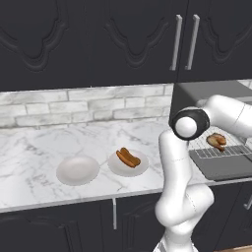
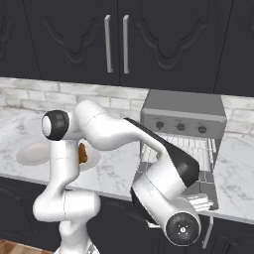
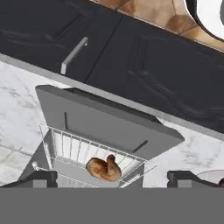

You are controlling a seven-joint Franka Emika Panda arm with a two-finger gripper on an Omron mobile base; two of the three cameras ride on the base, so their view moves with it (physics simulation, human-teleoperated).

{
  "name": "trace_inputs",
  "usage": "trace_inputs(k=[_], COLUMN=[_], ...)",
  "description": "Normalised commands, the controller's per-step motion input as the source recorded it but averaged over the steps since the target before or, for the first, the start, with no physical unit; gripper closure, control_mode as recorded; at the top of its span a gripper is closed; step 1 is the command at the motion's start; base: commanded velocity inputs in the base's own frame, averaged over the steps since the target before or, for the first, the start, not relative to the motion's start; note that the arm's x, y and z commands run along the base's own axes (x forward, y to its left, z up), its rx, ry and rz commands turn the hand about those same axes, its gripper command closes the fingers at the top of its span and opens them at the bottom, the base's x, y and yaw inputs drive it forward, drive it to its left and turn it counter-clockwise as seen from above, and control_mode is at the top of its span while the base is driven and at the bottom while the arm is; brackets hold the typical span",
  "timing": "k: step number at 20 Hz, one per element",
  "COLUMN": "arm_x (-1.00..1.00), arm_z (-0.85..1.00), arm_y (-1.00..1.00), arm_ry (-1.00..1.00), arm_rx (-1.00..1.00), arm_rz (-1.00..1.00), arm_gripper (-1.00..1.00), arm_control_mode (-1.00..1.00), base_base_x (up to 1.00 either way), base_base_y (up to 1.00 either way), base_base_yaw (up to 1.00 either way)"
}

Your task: Open the toaster oven door. Place the hotdog bun on the top rack in the toaster oven and place the chicken drumstick on the bottom rack.

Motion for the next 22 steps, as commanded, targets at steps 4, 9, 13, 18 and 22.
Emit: trace_inputs(k=[4,9,13,18,22], arm_x=[0.00,0.18,0.28,0.41,0.46], arm_z=[0.25,0.40,0.58,0.36,0.01], arm_y=[0.53,0.30,0.02,0.00,0.11], arm_ry=[-0.59,-0.50,-0.27,-0.04,0.01], arm_rx=[0.03,0.05,0.09,0.09,0.02], arm_rz=[0.01,0.08,0.13,0.17,0.17], arm_gripper=[-1.00,-1.00,-1.00,-1.00,-1.00], arm_control_mode=[-1.00,-1.00,-1.00,-1.00,-1.00], base_base_x=[0.00,0.00,0.00,0.00,0.00], base_base_y=[0.00,0.00,0.00,0.00,0.00], base_base_yaw=[0.00,0.00,0.00,0.00,0.00])
